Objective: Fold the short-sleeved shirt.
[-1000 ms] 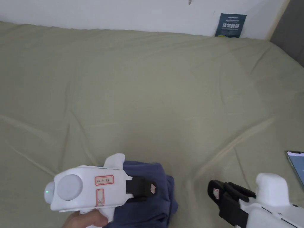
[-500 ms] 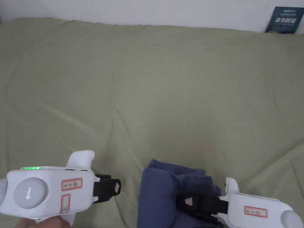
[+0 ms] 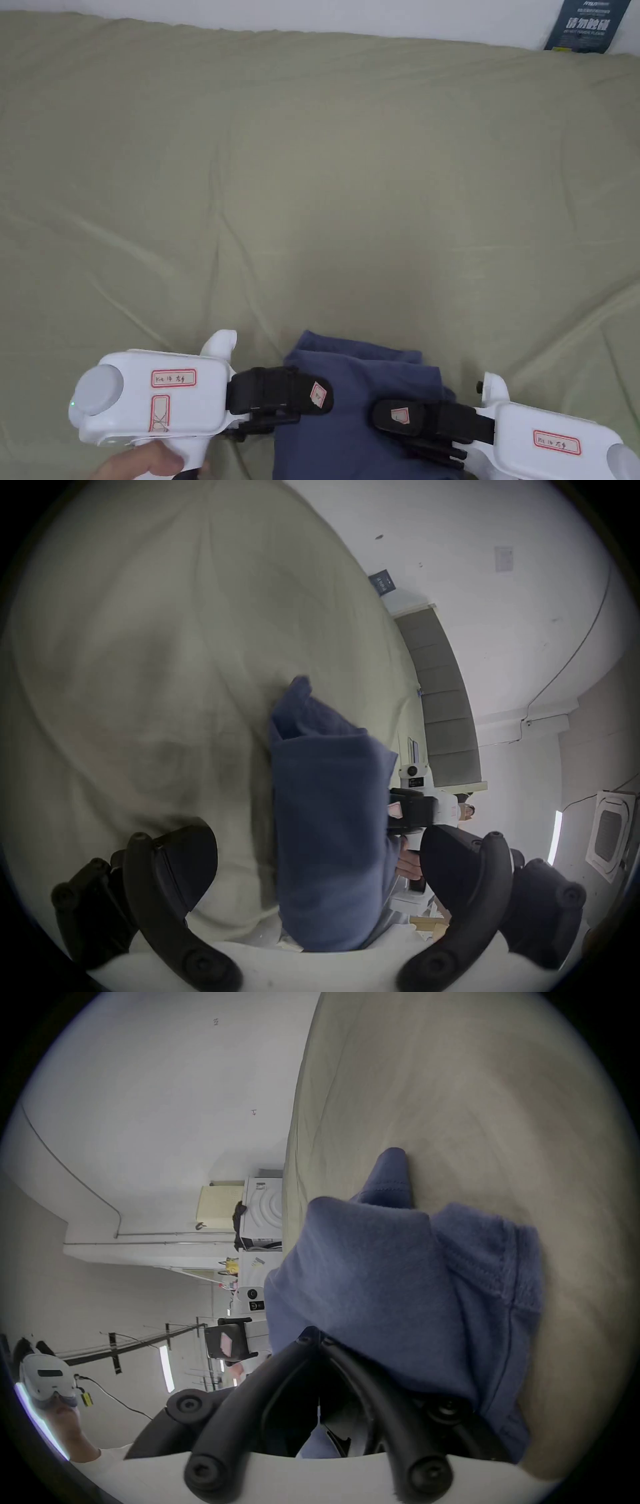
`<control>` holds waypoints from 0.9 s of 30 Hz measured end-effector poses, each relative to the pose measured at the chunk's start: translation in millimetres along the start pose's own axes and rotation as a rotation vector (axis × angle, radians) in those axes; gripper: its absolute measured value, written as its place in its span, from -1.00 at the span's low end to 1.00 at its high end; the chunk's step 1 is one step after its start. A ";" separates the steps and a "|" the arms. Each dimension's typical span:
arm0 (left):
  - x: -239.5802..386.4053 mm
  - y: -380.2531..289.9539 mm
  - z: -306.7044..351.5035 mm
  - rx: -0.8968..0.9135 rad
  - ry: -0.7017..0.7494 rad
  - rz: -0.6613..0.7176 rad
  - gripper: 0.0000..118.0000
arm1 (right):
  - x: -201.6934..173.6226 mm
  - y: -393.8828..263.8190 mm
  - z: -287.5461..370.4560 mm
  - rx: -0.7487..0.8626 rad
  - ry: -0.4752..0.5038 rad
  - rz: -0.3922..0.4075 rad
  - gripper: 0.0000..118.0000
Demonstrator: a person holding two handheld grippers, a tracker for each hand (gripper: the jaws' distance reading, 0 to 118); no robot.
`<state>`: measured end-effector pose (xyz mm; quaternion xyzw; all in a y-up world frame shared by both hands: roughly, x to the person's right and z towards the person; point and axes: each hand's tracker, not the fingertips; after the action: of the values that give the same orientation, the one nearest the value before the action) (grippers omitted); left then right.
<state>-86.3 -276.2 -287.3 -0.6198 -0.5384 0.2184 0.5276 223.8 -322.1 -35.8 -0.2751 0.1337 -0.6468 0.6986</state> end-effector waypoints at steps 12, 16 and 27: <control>-3.2 5.9 17.1 -0.023 0.017 -0.035 -0.45 | -48.1 -2.5 11.1 0.033 -0.119 0.146 -1.00; 0.0 24.7 106.5 0.043 0.146 -0.111 -0.45 | -95.6 -3.8 21.6 0.069 -0.234 0.328 -1.00; -54.6 98.2 356.5 0.194 0.461 -0.051 -0.45 | -123.6 15.4 27.5 0.162 -0.359 0.414 -1.00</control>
<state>-360.2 -162.6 -514.8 -0.5859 -0.3960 0.1087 0.6987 235.7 -195.3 -42.9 -0.2953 0.0089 -0.4399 0.8481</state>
